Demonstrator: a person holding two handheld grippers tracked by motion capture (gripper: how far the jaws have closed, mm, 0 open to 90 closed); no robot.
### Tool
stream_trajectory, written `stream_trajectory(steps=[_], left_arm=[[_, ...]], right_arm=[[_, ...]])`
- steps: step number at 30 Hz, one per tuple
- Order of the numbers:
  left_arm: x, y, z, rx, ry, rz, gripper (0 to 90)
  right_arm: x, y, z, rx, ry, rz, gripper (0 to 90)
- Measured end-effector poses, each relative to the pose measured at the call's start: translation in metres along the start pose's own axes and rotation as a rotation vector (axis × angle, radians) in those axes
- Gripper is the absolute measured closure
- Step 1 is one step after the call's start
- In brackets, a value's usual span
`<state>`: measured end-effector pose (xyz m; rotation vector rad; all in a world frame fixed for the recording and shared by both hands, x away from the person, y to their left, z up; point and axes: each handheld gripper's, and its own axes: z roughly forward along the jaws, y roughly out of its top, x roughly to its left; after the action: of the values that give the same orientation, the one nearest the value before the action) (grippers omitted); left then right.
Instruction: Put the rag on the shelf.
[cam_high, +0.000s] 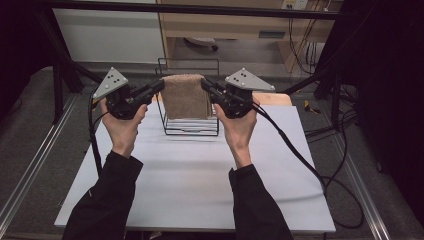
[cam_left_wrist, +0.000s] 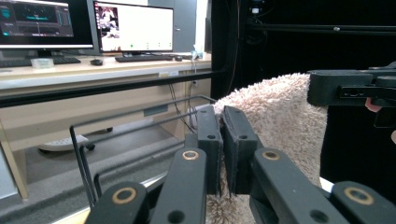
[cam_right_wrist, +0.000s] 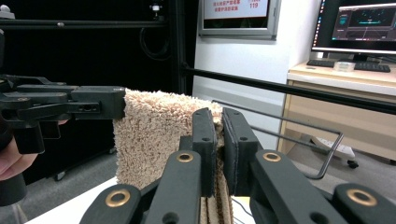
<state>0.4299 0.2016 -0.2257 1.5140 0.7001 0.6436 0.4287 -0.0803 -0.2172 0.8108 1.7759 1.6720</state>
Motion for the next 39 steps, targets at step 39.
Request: stream_trajectory(steps=[39], left_arm=[[0.032, 0.070, 0.035, -0.029, 0.027, 0.042, 85.9]], right_arm=[[-0.028, 0.059, 0.038, -0.092, -0.040, -0.006, 84.5]])
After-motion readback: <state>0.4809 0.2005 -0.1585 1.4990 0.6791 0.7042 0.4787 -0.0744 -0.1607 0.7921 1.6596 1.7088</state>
